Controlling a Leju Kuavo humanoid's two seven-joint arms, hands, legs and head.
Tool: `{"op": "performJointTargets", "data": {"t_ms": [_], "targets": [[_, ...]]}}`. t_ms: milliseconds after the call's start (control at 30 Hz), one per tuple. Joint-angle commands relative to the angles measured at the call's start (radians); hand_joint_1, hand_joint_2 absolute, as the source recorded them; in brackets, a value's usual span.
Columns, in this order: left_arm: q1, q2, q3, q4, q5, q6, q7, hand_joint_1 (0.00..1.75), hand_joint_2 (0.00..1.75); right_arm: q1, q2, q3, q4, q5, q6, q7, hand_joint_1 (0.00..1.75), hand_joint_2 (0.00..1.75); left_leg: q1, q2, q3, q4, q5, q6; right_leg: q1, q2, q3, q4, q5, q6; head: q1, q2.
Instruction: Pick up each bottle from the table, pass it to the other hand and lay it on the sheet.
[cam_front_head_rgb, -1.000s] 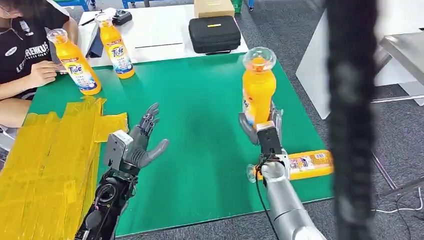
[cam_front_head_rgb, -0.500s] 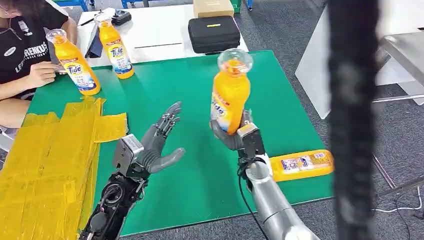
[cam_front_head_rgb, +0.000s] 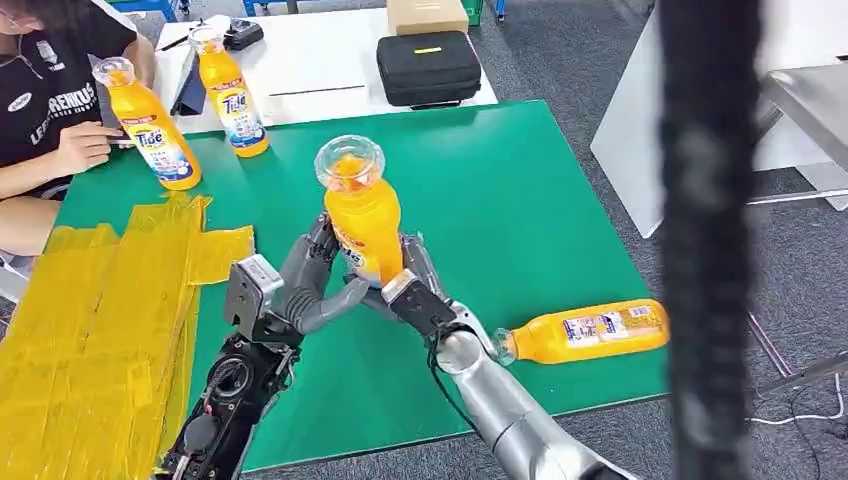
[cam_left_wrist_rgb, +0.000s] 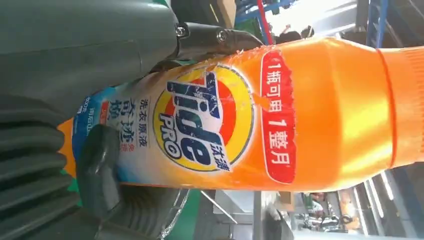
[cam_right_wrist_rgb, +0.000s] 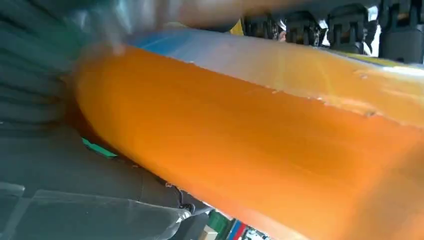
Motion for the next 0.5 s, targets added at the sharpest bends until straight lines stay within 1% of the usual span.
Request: {"op": "performJointTargets", "data": {"t_ms": [33, 67, 100, 133, 267, 300, 333, 367, 400, 433, 500], "targets": [[-0.062, 0.01, -0.043, 0.081, 0.002, -0.003, -0.004, 0.0, 1.75, -0.049, 0.024, 0.12, 0.159, 0.004, 0.02, -0.006, 1.75, 1.75, 0.001, 0.001, 0.005, 0.0, -0.003, -0.003, 0.001, -0.001, 0.005, 0.0, -0.002, 0.0, 0.0, 0.0], [-0.068, 0.008, -0.045, 0.09, 0.003, 0.005, -0.007, 0.0, 1.75, -0.052, 0.031, 0.149, 0.181, 0.024, 0.023, -0.009, 1.75, 1.75, 0.001, 0.001, 0.003, 0.0, -0.001, -0.002, 0.001, 0.0, 0.003, -0.001, -0.001, 0.0, 0.0, 0.0], [-0.068, 0.008, -0.045, 0.09, 0.003, 0.005, -0.007, 0.0, 1.75, -0.052, 0.031, 0.149, 0.181, 0.024, 0.023, -0.009, 1.75, 1.75, 0.001, 0.002, 0.007, 0.001, -0.004, -0.004, 0.001, 0.0, 0.007, 0.0, -0.003, -0.001, 0.0, 0.0], [-0.079, 0.003, -0.044, 0.105, 0.005, 0.016, -0.005, 0.0, 1.75, -0.054, 0.042, 0.179, 0.207, 0.05, 0.01, -0.003, 1.75, 1.75, 0.002, 0.002, 0.009, 0.001, -0.005, -0.005, 0.002, 0.0, 0.009, 0.001, -0.005, -0.001, 0.0, 0.0], [-0.102, -0.007, -0.043, 0.154, 0.003, 0.037, -0.001, 0.0, 1.75, -0.06, 0.061, 0.208, 0.261, 0.048, 0.0, -0.003, 1.75, 1.75, 0.001, 0.0, 0.004, 0.0, -0.002, -0.003, 0.001, -0.002, 0.004, 0.0, -0.002, -0.001, 0.0, 0.0], [-0.104, -0.008, -0.042, 0.163, 0.004, 0.039, -0.001, 0.0, 1.75, -0.06, 0.062, 0.21, 0.266, 0.045, -0.003, -0.006, 1.75, 1.75, 0.002, 0.001, 0.01, 0.002, -0.006, -0.006, 0.002, -0.003, 0.011, 0.002, -0.006, -0.001, 0.0, 0.0], [-0.104, -0.008, -0.042, 0.163, 0.004, 0.039, -0.001, 0.0, 1.75, -0.06, 0.062, 0.21, 0.266, 0.045, -0.003, -0.006, 1.75, 1.75, 0.001, 0.0, 0.005, 0.0, -0.003, -0.003, 0.001, -0.002, 0.006, 0.0, -0.003, -0.001, 0.0, 0.0], [-0.105, -0.008, -0.042, 0.169, 0.004, 0.042, -0.004, 0.0, 1.75, -0.062, 0.061, 0.211, 0.271, 0.042, -0.004, -0.011, 1.75, 1.75, 0.001, 0.001, 0.009, 0.001, -0.005, -0.005, 0.002, -0.002, 0.009, 0.001, -0.005, -0.001, 0.0, 0.0], [-0.105, -0.008, -0.042, 0.169, 0.004, 0.042, -0.004, 0.0, 1.75, -0.062, 0.061, 0.211, 0.271, 0.042, -0.004, -0.011, 1.75, 1.75, 0.001, 0.0, 0.004, 0.0, -0.002, -0.003, 0.001, -0.001, 0.004, 0.0, -0.002, 0.0, 0.0, 0.0], [-0.105, -0.008, -0.042, 0.169, 0.004, 0.042, -0.004, 0.0, 1.75, -0.062, 0.061, 0.211, 0.271, 0.042, -0.004, -0.011, 1.75, 1.75, 0.002, 0.0, 0.006, 0.001, -0.004, -0.004, 0.002, -0.003, 0.007, 0.001, -0.004, -0.001, 0.0, 0.0], [-0.106, -0.009, -0.041, 0.174, -0.004, 0.06, -0.003, 0.0, 1.75, -0.066, 0.058, 0.216, 0.273, 0.038, 0.0, -0.012, 1.75, 1.75, 0.001, 0.0, 0.004, 0.0, -0.002, -0.003, 0.001, -0.002, 0.004, 0.0, -0.003, 0.0, 0.0, 0.0]]}}
